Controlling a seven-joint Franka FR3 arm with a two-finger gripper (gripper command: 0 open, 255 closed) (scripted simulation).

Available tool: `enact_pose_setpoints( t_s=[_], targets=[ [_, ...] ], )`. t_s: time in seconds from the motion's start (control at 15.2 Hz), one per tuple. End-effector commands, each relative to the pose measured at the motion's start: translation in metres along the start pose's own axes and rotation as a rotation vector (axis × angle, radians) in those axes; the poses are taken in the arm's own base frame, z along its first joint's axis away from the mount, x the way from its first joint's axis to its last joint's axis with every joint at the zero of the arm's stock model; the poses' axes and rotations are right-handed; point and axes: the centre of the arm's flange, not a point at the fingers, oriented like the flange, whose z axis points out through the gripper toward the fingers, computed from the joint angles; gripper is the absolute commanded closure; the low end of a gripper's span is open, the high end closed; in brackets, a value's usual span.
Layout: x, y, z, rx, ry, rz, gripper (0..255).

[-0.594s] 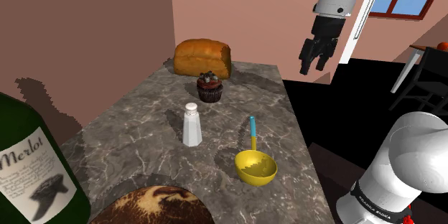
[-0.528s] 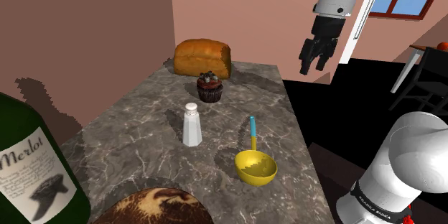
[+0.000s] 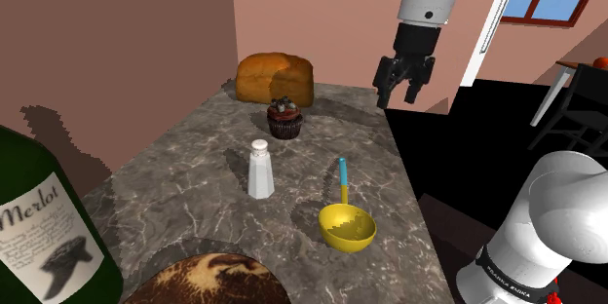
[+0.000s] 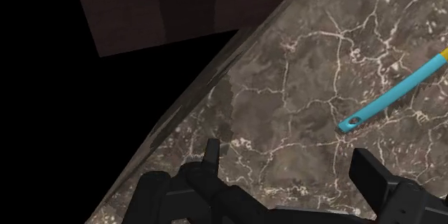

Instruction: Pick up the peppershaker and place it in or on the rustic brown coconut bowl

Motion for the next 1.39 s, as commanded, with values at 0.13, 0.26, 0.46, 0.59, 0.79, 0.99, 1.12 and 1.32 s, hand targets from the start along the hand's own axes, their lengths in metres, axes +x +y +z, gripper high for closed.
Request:
enact_pose_setpoints(
  t_s=[0.13, 0.26, 0.46, 0.59, 0.79, 0.99, 1.12, 1.32],
  targets=[
    [0.001, -0.052, 0.004, 0.005, -0.002, 0.037, 0],
    [0.004, -0.078, 0.005, 0.008, -0.003, 0.054, 0],
    [0.008, -0.117, 0.008, 0.011, -0.004, 0.080, 0],
    [0.011, -0.143, 0.010, 0.013, -0.005, 0.098, 0],
    [0.017, -0.181, 0.013, 0.017, -0.006, 0.124, 0],
    [0.024, -0.220, 0.015, 0.020, -0.008, 0.150, 0],
    [0.029, -0.245, 0.017, 0.022, -0.009, 0.168, 0],
    [0.038, -0.283, 0.019, 0.026, -0.010, 0.194, 0]
  ],
)
